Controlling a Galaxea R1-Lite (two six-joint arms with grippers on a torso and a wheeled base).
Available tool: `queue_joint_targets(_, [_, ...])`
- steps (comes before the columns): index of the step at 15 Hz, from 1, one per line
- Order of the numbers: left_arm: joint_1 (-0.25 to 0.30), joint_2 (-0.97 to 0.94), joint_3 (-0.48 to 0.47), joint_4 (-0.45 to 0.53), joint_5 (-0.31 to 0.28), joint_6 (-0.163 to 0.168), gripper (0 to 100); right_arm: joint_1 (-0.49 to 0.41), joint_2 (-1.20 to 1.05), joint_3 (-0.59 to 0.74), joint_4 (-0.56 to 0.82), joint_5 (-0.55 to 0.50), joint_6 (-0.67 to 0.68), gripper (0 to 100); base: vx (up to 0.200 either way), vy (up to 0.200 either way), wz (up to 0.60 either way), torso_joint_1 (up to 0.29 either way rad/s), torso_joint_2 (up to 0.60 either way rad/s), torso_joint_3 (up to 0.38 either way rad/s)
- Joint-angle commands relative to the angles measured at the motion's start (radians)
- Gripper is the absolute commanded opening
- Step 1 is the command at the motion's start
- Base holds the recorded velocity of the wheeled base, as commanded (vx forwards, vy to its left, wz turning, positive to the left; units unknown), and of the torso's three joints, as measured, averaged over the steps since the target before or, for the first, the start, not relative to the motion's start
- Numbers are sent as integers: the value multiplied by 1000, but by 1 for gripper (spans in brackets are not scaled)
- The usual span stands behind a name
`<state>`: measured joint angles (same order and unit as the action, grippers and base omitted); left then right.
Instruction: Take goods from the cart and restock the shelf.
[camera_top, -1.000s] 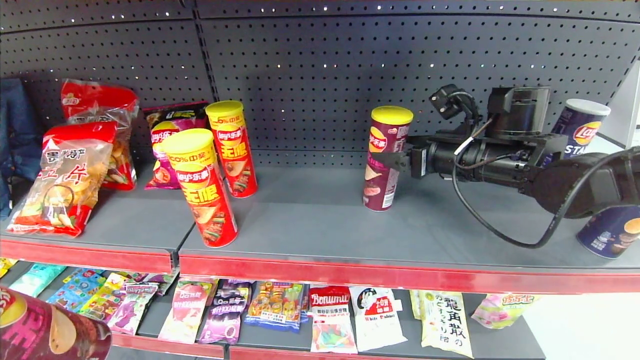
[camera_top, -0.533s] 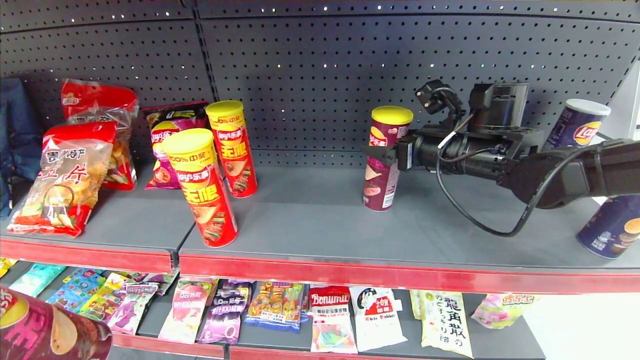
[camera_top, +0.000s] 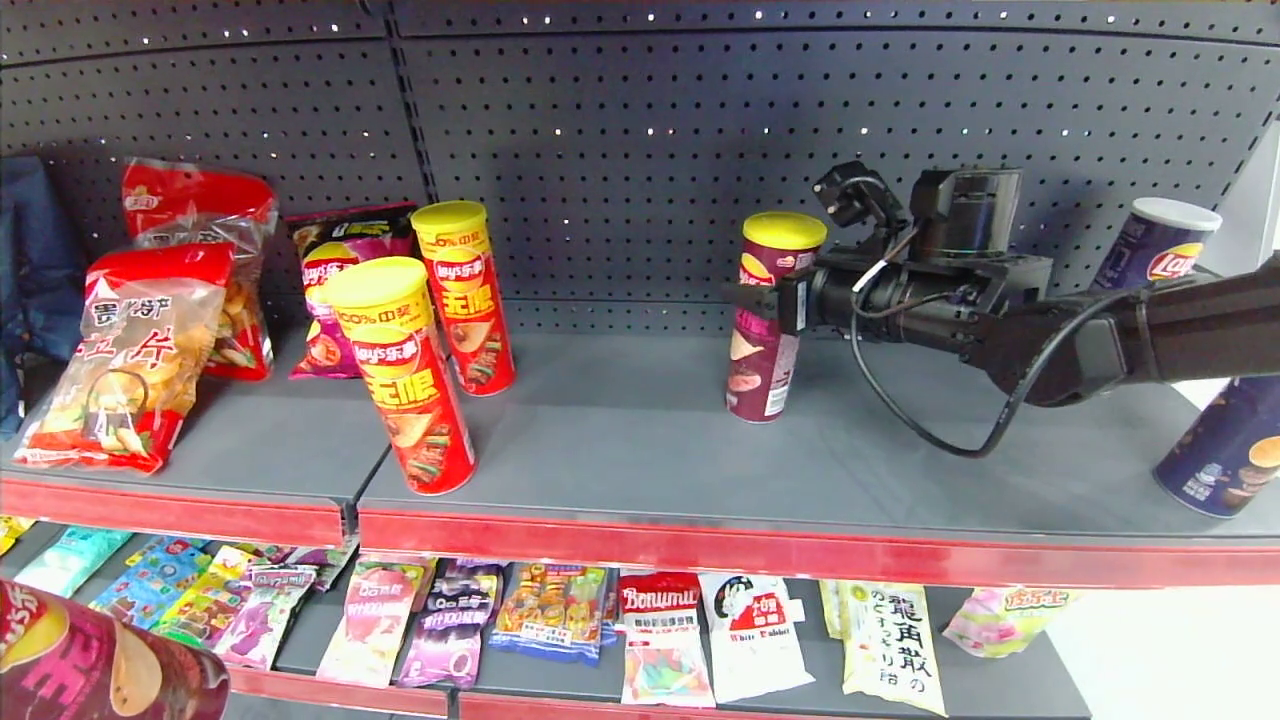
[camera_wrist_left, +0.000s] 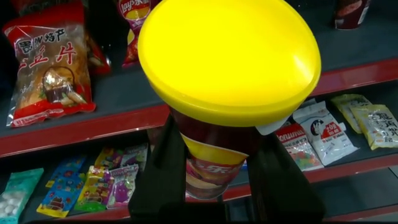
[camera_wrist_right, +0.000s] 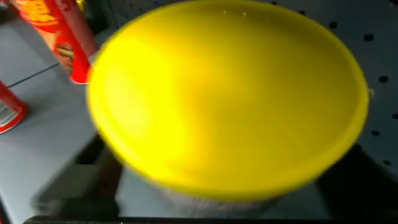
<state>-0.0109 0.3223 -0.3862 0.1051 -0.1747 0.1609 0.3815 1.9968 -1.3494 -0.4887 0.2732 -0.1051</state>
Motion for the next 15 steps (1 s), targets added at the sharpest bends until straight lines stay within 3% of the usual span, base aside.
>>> queue_joint_targets(1, [0,0,1,-1,0,0,0,0,5,1,-1,0,1,0,0,0,0,0,0,0])
queue_joint_targets(6, [0,-5,12,-1,1,0,0,13,-32,24,-1,11,1,0,0,0,0,0,0,0])
queue_joint_targets(10, [0,-5,12,-2,0,0,0,4,-181,168,1,184,-13,0,0,0,0,0,0,0])
queue_joint_targets(12, [0,-3,12,-2,-2,0,0,-32,-190,185,1,210,-85,0,0,0,0,0,0,0])
queue_joint_targets(15, [0,-3,10,-2,-2,0,0,-59,-225,214,9,362,-116,0,0,0,0,0,0,0])
